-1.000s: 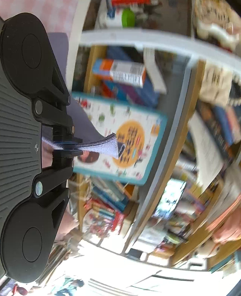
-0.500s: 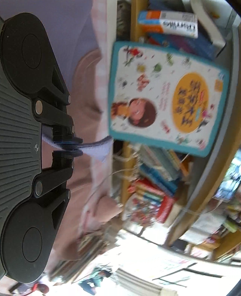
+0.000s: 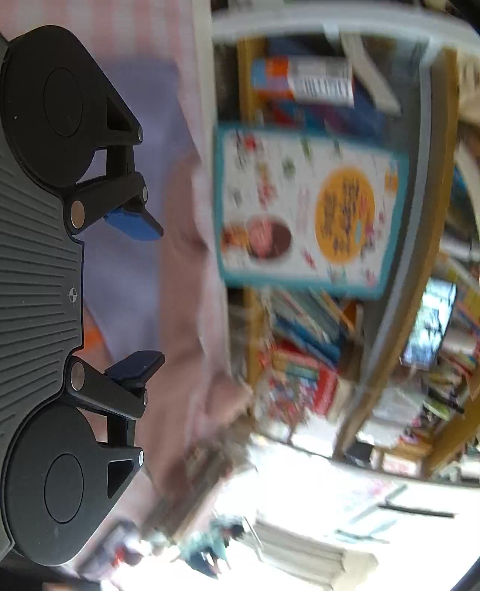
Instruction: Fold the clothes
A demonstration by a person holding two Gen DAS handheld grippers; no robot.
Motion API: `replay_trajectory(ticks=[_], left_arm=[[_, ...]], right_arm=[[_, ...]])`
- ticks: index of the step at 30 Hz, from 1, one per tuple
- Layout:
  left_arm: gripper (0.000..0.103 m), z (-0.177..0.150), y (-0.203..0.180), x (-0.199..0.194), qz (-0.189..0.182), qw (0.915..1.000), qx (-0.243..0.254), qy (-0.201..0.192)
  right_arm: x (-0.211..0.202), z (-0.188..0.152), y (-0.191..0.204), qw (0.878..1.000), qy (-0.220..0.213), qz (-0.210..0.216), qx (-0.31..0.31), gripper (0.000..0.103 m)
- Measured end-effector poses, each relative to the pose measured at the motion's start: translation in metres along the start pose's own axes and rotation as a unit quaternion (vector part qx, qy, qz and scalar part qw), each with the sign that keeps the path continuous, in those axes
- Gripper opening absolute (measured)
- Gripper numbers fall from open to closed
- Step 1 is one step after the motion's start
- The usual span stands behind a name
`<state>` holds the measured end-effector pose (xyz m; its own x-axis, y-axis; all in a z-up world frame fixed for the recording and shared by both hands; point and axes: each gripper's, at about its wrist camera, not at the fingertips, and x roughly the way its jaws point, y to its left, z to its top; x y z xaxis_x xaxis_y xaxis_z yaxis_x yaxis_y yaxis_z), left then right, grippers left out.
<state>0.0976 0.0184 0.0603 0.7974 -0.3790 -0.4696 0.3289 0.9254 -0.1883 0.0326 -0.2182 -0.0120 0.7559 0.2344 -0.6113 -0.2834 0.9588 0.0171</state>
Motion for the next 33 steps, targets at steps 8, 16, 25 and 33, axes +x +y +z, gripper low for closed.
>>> replay_trajectory(ticks=[8, 16, 25, 33], left_arm=[[0.068, -0.056, 0.050, -0.047, 0.141, 0.9894, -0.017, 0.030], [0.068, -0.078, 0.069, -0.065, 0.179, 0.9827, -0.026, 0.041], [0.066, -0.083, 0.076, -0.050, 0.168, 0.9843, -0.028, 0.047], [0.018, -0.085, 0.088, -0.041, 0.142, 0.9877, -0.051, 0.042]], right_arm=[[0.000, 0.000, 0.000, 1.000, 0.000, 0.000, 0.000, 0.102], [-0.012, -0.002, -0.022, 0.998, -0.023, -0.004, 0.052, 0.102], [-0.033, -0.012, -0.060, 0.993, -0.025, -0.077, 0.082, 0.098], [-0.031, -0.020, -0.066, 0.992, -0.016, -0.078, 0.099, 0.050]])
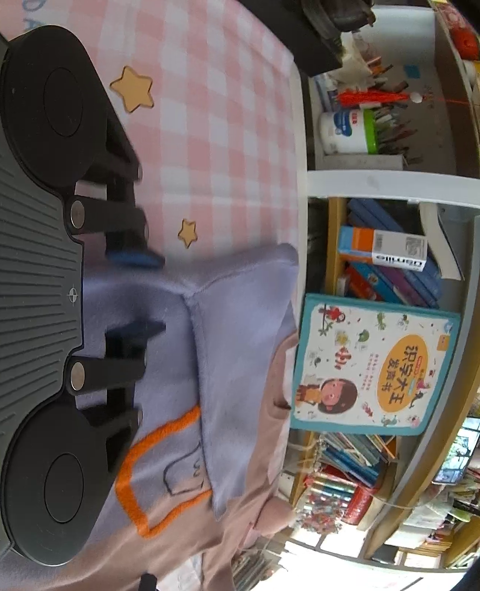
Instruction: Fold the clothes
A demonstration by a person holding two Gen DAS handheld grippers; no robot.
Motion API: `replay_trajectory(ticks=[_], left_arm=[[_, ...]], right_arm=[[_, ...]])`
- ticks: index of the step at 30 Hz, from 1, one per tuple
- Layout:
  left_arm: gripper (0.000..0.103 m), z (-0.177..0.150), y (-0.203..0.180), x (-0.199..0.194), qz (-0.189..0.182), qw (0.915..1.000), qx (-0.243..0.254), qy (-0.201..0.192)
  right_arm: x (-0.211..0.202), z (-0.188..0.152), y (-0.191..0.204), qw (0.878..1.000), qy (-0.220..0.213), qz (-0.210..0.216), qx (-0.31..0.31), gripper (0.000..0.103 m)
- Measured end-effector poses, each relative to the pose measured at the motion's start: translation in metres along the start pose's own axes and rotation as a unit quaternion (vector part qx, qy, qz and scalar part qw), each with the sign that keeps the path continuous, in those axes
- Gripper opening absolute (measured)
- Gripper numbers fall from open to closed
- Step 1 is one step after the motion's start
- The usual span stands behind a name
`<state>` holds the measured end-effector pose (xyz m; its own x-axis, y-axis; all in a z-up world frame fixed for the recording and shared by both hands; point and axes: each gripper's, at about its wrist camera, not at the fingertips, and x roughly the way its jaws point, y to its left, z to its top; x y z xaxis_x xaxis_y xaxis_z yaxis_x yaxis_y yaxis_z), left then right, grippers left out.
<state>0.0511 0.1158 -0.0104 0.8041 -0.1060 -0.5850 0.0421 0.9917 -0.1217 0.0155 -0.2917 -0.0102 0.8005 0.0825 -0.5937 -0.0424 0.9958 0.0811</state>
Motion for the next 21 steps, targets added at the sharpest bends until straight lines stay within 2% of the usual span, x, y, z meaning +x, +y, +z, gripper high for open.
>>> replay_trajectory(ticks=[1, 2, 6, 8, 11, 21], left_arm=[[0.016, 0.000, 0.001, 0.000, -0.001, 1.0000, -0.001, 0.000], [0.013, 0.000, 0.003, 0.000, -0.002, 1.0000, -0.003, -0.001], [0.007, -0.002, 0.013, -0.003, -0.016, 0.9994, -0.029, -0.004], [0.005, -0.004, 0.018, -0.005, -0.023, 0.9987, -0.045, -0.004], [0.005, -0.006, 0.026, -0.009, -0.032, 0.9972, -0.067, -0.004], [0.005, -0.018, 0.042, -0.040, -0.001, 0.9978, -0.065, 0.011]], right_arm=[[0.000, 0.000, 0.002, 1.000, -0.001, 0.004, -0.002, 0.043], [0.000, 0.001, 0.002, 1.000, -0.002, 0.014, 0.000, 0.032], [0.002, 0.002, 0.009, 1.000, -0.004, 0.022, -0.006, 0.018], [0.001, 0.002, 0.013, 1.000, -0.005, 0.027, -0.011, 0.014], [0.000, 0.001, 0.018, 0.999, -0.004, 0.030, -0.023, 0.011], [-0.016, -0.009, 0.032, 0.996, 0.020, 0.073, -0.035, 0.011]])
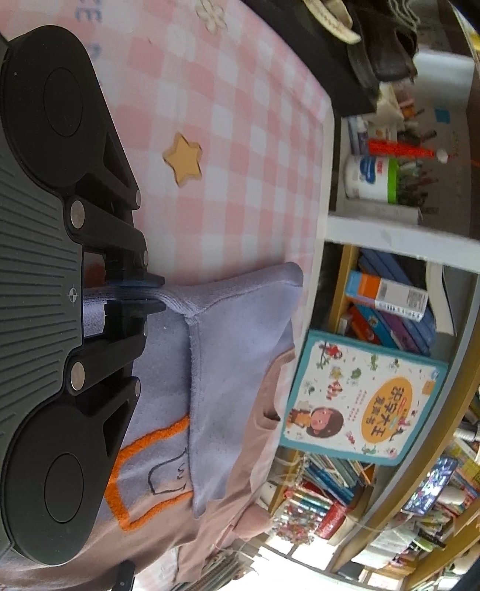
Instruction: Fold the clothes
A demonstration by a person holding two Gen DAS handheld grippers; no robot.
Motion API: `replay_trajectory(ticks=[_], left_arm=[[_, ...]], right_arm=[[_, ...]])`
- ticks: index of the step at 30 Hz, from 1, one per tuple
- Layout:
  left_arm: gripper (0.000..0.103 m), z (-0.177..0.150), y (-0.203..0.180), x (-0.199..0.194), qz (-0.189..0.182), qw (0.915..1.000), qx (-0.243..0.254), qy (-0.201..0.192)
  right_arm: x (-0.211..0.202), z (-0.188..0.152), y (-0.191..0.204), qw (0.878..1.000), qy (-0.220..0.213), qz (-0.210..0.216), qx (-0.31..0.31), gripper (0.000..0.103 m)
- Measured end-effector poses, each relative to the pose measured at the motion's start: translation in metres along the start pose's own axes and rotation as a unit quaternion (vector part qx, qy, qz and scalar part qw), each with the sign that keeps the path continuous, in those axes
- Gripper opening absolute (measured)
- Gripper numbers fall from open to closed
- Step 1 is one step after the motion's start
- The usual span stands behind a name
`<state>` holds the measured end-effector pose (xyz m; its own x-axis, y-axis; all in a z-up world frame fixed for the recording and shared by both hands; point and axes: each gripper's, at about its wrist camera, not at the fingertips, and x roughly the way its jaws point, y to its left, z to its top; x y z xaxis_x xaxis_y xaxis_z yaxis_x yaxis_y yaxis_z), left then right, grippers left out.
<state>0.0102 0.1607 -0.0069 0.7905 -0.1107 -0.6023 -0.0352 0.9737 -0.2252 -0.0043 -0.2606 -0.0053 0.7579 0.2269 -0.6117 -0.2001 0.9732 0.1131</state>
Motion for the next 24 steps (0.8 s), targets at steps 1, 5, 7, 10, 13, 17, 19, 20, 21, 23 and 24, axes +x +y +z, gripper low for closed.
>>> replay_trajectory(ticks=[1, 5, 7, 10, 13, 17, 19, 20, 21, 23, 24], left_arm=[[0.005, -0.001, 0.002, -0.002, 0.004, 1.0000, -0.002, 0.001], [0.005, -0.002, 0.008, -0.007, 0.015, 0.9999, -0.007, 0.001], [0.005, -0.002, 0.008, -0.009, 0.018, 0.9998, -0.005, 0.002], [0.005, -0.002, 0.007, -0.009, 0.021, 0.9998, 0.001, 0.003], [0.005, -0.003, 0.004, -0.010, 0.026, 0.9996, 0.009, 0.001], [0.006, -0.003, 0.000, -0.011, 0.034, 0.9991, 0.027, -0.002], [0.010, -0.002, 0.000, -0.014, 0.039, 0.9988, 0.028, -0.010], [0.011, -0.002, 0.000, -0.015, 0.042, 0.9985, 0.031, -0.014], [0.013, -0.001, -0.001, -0.017, 0.045, 0.9982, 0.035, -0.018], [0.021, 0.000, -0.003, -0.020, 0.050, 0.9973, 0.045, -0.030], [0.029, 0.001, -0.005, -0.021, 0.055, 0.9964, 0.051, -0.038]], right_arm=[[-0.001, -0.001, 0.003, 1.000, 0.001, 0.003, -0.001, 0.011], [0.001, -0.001, 0.014, 1.000, 0.001, 0.007, -0.012, 0.011], [0.002, 0.000, 0.016, 1.000, 0.003, 0.010, -0.014, 0.011], [0.001, 0.000, 0.015, 1.000, 0.007, 0.015, -0.010, 0.011], [0.000, -0.002, 0.013, 1.000, 0.007, 0.016, -0.004, 0.011], [-0.001, -0.002, 0.014, 1.000, 0.006, 0.014, -0.004, 0.011], [-0.002, -0.002, 0.013, 1.000, 0.006, 0.013, -0.005, 0.012], [-0.003, -0.001, 0.012, 1.000, 0.005, 0.010, -0.003, 0.016], [-0.004, -0.001, 0.011, 1.000, 0.000, 0.006, 0.001, 0.026], [-0.008, 0.001, 0.008, 1.000, -0.012, -0.001, 0.007, 0.046], [-0.010, 0.002, 0.005, 1.000, -0.019, -0.006, 0.012, 0.048]])
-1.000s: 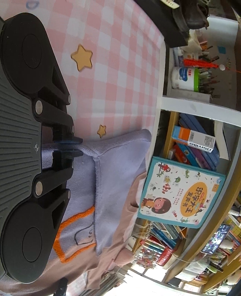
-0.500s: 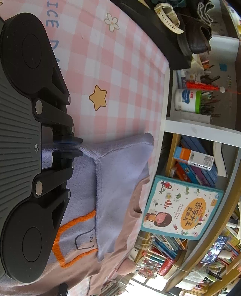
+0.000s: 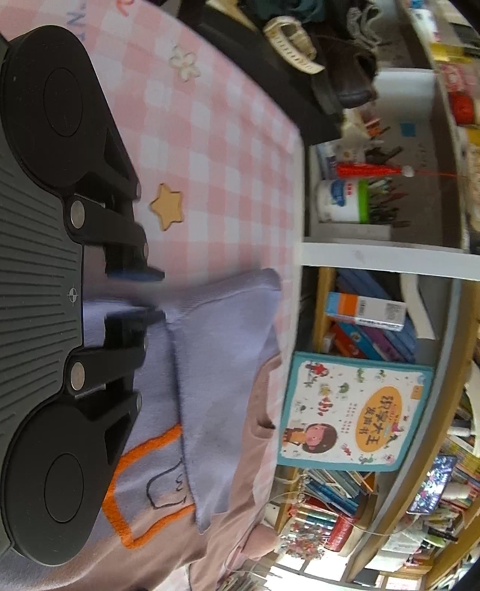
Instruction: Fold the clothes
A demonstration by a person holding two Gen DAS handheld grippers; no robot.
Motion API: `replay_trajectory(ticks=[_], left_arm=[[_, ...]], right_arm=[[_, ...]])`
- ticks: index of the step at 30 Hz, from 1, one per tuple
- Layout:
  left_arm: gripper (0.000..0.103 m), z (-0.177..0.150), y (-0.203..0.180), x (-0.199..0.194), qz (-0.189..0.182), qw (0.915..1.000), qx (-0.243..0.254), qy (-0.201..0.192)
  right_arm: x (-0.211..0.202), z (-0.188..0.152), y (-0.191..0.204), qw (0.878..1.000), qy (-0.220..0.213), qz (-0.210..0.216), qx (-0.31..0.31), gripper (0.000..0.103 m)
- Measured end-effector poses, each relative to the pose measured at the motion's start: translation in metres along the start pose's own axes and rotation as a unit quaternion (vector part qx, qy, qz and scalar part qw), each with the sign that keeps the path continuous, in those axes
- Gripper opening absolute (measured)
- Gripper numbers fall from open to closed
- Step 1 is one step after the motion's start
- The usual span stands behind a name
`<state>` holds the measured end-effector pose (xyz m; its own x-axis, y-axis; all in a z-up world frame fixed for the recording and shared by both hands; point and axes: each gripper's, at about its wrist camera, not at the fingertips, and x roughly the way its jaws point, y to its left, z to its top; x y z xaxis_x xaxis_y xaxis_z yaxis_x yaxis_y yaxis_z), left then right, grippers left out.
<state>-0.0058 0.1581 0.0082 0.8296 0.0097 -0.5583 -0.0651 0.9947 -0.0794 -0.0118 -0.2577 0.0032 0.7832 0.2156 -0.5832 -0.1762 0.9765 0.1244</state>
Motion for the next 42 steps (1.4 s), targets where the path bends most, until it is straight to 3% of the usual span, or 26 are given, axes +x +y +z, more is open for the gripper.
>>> replay_trajectory(ticks=[5, 8, 18, 29, 42], left_arm=[[0.039, 0.008, -0.010, -0.004, -0.006, 0.9994, 0.016, -0.031], [0.057, 0.010, -0.018, -0.005, -0.036, 0.9982, 0.020, -0.043], [0.078, -0.001, -0.065, -0.001, -0.113, 0.9883, 0.095, -0.039], [0.083, -0.014, -0.077, 0.004, -0.120, 0.9850, 0.123, -0.012], [0.087, -0.020, -0.076, 0.010, -0.113, 0.9843, 0.134, 0.015]], right_arm=[[-0.007, 0.007, -0.014, 0.999, -0.027, -0.034, 0.022, 0.062], [-0.009, 0.010, -0.023, 0.998, -0.038, -0.048, 0.032, 0.066], [-0.005, 0.014, -0.060, 0.991, -0.048, -0.115, 0.046, 0.076], [0.016, 0.034, -0.122, 0.984, -0.039, -0.159, 0.065, 0.076], [0.040, 0.048, -0.194, 0.974, -0.023, -0.173, 0.148, 0.073]])
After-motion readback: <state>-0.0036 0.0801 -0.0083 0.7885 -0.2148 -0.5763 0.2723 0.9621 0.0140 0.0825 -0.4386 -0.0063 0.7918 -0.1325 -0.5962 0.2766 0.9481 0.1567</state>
